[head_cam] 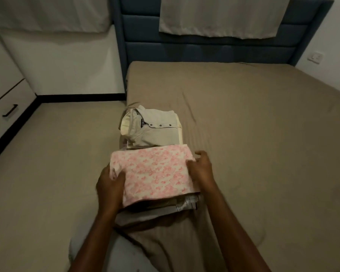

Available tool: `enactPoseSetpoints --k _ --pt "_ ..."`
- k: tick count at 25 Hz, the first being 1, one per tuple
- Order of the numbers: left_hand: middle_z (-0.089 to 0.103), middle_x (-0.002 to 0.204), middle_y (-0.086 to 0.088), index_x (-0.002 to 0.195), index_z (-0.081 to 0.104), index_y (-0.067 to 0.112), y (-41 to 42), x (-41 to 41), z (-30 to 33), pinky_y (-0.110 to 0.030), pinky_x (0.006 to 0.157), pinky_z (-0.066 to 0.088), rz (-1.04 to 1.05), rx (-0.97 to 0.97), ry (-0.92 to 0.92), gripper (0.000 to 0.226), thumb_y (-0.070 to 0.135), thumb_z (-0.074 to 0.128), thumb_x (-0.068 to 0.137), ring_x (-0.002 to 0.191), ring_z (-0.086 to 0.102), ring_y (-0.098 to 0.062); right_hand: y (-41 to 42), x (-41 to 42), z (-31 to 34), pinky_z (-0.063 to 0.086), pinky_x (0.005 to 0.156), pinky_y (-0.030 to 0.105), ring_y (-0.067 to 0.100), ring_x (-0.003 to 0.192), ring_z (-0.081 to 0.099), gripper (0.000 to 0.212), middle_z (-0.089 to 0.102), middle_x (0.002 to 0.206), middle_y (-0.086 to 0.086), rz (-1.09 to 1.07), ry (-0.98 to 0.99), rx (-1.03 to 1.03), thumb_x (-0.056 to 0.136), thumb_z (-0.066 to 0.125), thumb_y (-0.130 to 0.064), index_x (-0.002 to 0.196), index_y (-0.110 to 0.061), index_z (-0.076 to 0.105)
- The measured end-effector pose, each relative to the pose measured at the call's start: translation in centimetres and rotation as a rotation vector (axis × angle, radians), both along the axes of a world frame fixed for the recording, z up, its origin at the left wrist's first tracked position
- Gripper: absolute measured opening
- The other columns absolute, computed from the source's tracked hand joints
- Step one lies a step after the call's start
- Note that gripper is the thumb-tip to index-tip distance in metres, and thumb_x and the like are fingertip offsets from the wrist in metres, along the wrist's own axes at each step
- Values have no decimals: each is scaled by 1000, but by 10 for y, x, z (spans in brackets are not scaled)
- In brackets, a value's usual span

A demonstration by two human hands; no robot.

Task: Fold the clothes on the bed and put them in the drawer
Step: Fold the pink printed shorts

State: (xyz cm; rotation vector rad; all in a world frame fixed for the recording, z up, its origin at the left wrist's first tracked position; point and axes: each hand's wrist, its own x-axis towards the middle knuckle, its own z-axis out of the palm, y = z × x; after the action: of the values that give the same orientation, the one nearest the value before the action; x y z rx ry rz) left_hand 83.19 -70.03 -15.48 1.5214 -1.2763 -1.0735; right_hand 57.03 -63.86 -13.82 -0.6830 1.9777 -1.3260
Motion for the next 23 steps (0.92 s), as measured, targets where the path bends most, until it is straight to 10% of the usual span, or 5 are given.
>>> enactPoseSetpoints --k 7,11,16,23 --pt "63 122 -8 122 62 17 4 -11 -2 -47 87 51 98 -434 -531 41 1 64 84 120 53 -32 10 15 -30 44 101 44 26 120 54 40 61 133 5 -35 832 -15 96 62 -16 135 -16 55" --pt "62 137 -9 127 67 18 -28 -46 6 -49 111 39 -246 -418 -598 33 18 57 96 137 46 -29 -26 36 -10 37 114 45 26 137 47 46 52 150 7 285 956 -42 100 52 -34 143 -18 52" --pt "12 171 -6 162 20 29 -39 -42 -41 -57 124 -4 -448 -136 -898 84 78 29 93 157 7 -27 -43 38 -48 3 127 45 28 159 -1 97 -2 172 12 512 1016 285 91 17 -79 164 -16 11" --pt "5 172 -5 162 13 42 -22 -31 -51 -59 124 0 -389 -209 -935 105 98 17 73 158 -1 -30 -22 43 -79 -6 127 44 20 158 -16 107 -18 170 -2 378 904 238 82 12 -92 164 -26 -8"
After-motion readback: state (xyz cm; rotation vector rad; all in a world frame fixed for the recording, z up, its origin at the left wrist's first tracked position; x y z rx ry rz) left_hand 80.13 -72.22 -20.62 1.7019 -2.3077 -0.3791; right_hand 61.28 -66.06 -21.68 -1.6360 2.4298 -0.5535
